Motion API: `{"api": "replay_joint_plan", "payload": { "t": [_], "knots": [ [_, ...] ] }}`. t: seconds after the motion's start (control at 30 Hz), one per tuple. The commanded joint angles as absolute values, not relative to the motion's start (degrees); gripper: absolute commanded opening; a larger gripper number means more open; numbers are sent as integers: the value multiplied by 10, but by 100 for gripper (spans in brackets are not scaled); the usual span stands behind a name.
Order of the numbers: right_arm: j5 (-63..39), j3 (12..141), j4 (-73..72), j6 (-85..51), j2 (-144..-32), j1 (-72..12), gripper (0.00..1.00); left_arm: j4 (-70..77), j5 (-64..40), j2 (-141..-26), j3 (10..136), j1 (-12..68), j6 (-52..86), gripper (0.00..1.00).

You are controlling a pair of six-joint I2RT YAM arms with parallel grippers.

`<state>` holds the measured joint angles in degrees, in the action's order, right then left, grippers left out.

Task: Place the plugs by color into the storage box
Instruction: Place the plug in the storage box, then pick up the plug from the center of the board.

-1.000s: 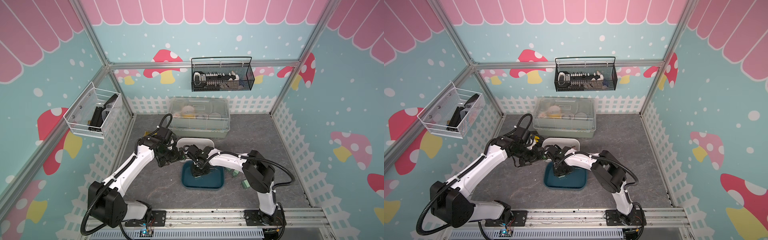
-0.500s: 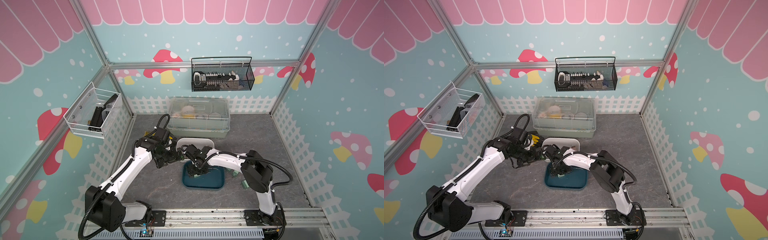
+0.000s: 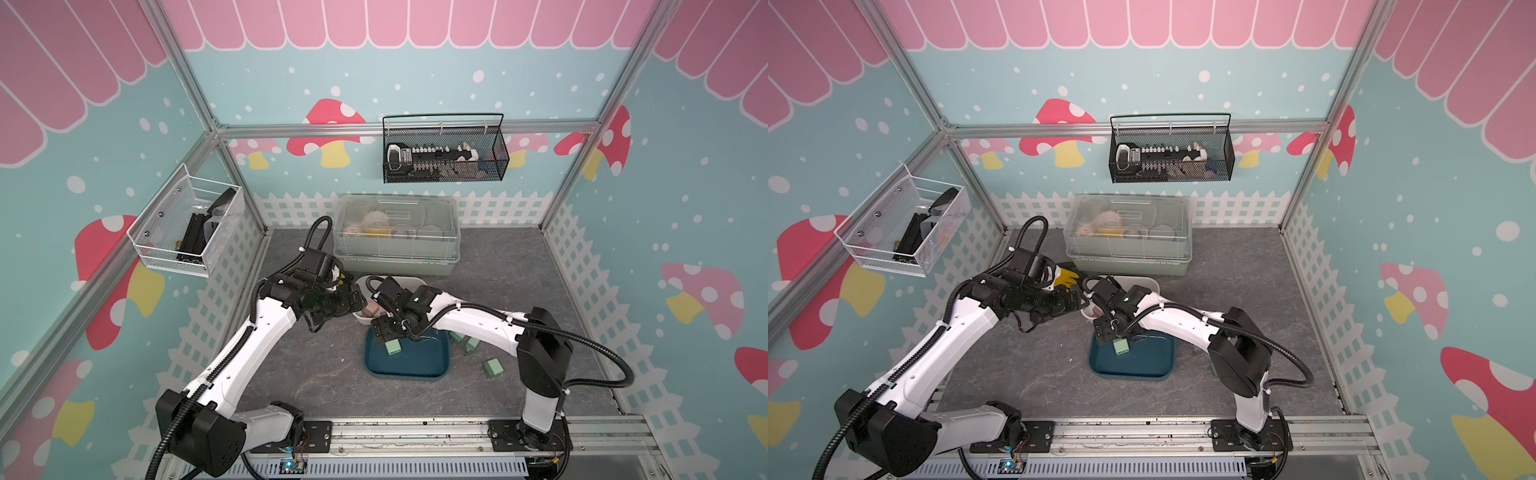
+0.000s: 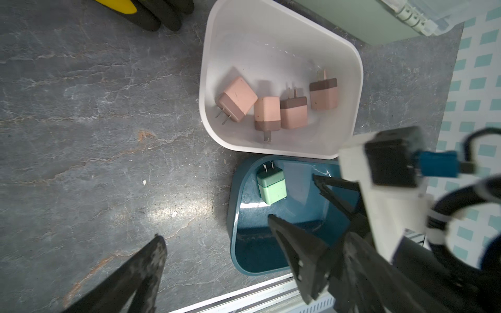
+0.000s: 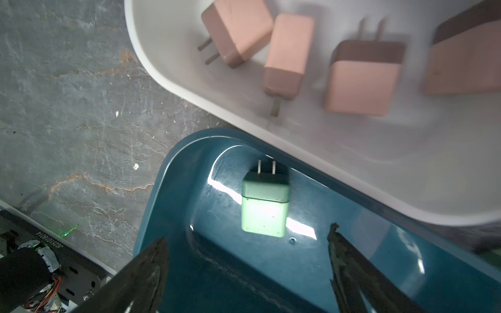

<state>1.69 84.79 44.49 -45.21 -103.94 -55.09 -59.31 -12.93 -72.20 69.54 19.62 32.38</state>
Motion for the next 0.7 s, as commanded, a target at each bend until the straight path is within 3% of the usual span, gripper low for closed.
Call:
{"api": "replay_joint_plan", "payload": {
  "t": [0.0,0.2,0.67],
  "knots": [
    [79,809,517,-484,-956,-499,89,-591,-109,-713,713,193,326,99],
    [103,667,580,-549,-798,-391,84,-585,-117,-723,710,193,322,99],
    [51,375,588,-736,-562,-309,85,-573,-139,-752,719,193,317,99]
  ]
}}
